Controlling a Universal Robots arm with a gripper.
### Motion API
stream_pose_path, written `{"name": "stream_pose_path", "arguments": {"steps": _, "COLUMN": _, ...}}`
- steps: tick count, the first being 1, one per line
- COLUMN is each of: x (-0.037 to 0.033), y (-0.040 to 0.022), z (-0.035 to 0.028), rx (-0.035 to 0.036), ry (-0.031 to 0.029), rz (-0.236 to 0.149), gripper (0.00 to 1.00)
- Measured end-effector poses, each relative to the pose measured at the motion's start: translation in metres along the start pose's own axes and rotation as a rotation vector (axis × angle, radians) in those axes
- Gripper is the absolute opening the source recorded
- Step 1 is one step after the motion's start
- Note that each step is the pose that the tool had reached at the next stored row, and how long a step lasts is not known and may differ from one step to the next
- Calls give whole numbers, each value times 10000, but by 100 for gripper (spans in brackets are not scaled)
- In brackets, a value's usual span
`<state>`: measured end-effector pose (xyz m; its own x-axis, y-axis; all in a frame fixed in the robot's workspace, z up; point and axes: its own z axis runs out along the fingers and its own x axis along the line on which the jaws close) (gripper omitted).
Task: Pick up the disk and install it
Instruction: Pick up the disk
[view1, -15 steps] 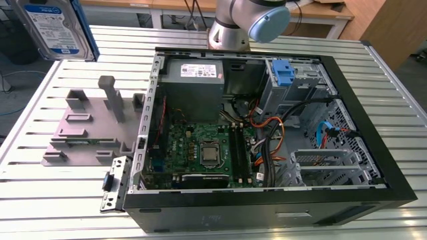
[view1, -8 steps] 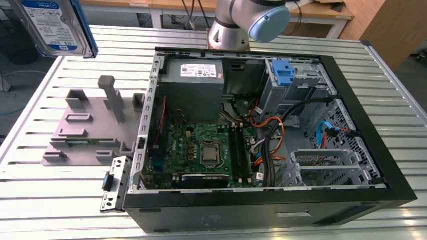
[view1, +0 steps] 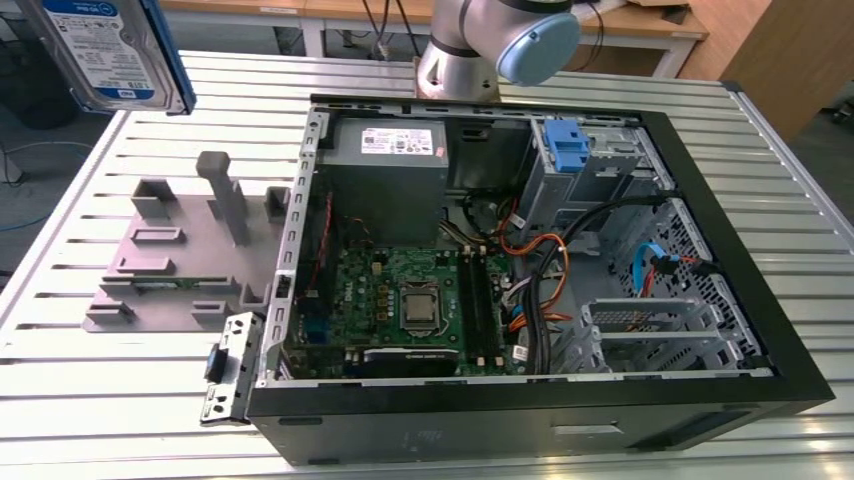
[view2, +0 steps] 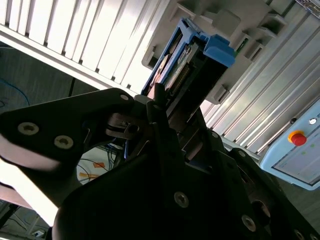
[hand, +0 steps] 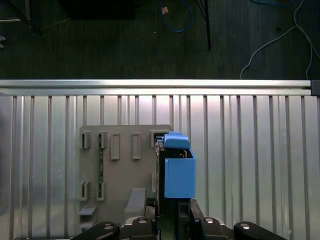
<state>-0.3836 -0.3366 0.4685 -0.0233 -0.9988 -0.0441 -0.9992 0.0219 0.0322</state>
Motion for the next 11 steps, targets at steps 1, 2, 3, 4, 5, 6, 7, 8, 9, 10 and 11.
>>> {"name": "stream_pose_path", "arguments": {"steps": 1, "x": 0, "y": 0, "z": 0, "rx": 0, "ry": 0, "rz": 0, "gripper": 35}}
{"name": "stream_pose_path", "arguments": {"steps": 2, "x": 0, "y": 0, "z": -1, "rx": 0, "ry": 0, "rz": 0, "gripper": 35}}
{"name": "stream_pose_path", "arguments": {"steps": 3, "x": 0, "y": 0, "z": -3, "rx": -1, "ry": 0, "rz": 0, "gripper": 35}}
{"name": "stream_pose_path", "arguments": {"steps": 4, "x": 0, "y": 1, "z": -6, "rx": -2, "ry": 1, "rz": 0, "gripper": 35}}
{"name": "stream_pose_path", "arguments": {"steps": 5, "x": 0, "y": 1, "z": -10, "rx": -1, "ry": 1, "rz": 0, "gripper": 35}}
{"name": "stream_pose_path", "arguments": {"steps": 6, "x": -1, "y": 0, "z": -14, "rx": 0, "ry": 0, "rz": 0, "gripper": 35}}
{"name": "stream_pose_path", "arguments": {"steps": 7, "x": -1, "y": 0, "z": -21, "rx": 0, "ry": 0, "rz": 0, "gripper": 35}}
{"name": "stream_pose_path", "arguments": {"steps": 8, "x": -1, "y": 1, "z": -28, "rx": 0, "ry": 0, "rz": 0, "gripper": 35}}
{"name": "stream_pose_path", "arguments": {"steps": 9, "x": -1, "y": 1, "z": -34, "rx": 1, "ry": 0, "rz": 0, "gripper": 35}}
{"name": "stream_pose_path", "arguments": {"steps": 10, "x": -2, "y": 1, "z": -37, "rx": 0, "ry": 0, "rz": 0, "gripper": 35}}
{"name": "stream_pose_path", "arguments": {"steps": 11, "x": -2, "y": 1, "z": -38, "rx": 1, "ry": -1, "rz": 0, "gripper": 35}}
